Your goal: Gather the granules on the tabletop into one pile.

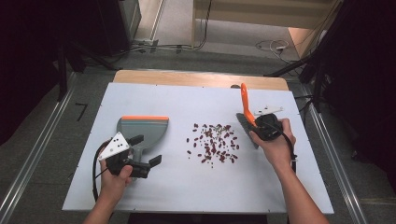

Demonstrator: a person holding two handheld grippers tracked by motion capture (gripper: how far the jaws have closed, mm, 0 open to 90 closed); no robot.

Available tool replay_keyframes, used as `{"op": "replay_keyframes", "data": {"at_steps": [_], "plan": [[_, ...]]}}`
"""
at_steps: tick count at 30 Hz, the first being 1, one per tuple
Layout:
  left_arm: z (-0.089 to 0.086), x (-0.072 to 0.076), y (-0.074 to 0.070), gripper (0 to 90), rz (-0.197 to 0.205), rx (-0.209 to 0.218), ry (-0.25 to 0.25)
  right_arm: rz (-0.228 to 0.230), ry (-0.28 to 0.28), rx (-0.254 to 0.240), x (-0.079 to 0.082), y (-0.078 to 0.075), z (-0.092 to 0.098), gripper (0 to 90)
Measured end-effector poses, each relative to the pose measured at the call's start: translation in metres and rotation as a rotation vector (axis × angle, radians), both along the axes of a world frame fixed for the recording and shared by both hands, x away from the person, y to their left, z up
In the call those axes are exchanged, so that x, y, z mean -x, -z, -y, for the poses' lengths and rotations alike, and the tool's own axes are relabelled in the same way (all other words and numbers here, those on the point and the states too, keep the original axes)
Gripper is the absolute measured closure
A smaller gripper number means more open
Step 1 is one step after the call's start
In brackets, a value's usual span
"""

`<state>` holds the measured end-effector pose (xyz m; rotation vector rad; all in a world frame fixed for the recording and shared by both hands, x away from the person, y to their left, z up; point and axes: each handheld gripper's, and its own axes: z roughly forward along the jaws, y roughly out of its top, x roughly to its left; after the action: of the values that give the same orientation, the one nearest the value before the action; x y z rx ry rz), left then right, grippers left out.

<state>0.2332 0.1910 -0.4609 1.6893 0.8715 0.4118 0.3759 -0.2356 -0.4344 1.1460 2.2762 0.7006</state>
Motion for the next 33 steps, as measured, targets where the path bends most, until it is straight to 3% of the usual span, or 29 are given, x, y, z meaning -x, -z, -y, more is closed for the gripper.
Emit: {"op": "replay_keyframes", "data": {"at_steps": [6,11,16,20,33], "plan": [[0.002,0.0,0.0,0.0,-0.002,-0.003,0.0,-0.003,-0.01,0.123,-0.013,0.002,-0.021,68.4],[0.002,0.001,-0.001,0.0,0.004,0.0,-0.004,-0.014,-0.036,0.178,-0.02,0.009,-0.042,68.5],[0.002,0.001,-0.001,0.0,0.004,-0.002,0.0,-0.047,-0.063,0.179,-0.024,0.011,-0.058,68.9],[0.002,0.001,-0.001,0.0,0.004,0.001,0.0,-0.086,-0.118,0.185,-0.022,0.012,-0.065,69.0],[0.006,0.002,-0.002,0.0,0.006,-0.005,0.012,-0.107,-0.2,0.172,0.003,0.019,-0.071,68.0]]}}
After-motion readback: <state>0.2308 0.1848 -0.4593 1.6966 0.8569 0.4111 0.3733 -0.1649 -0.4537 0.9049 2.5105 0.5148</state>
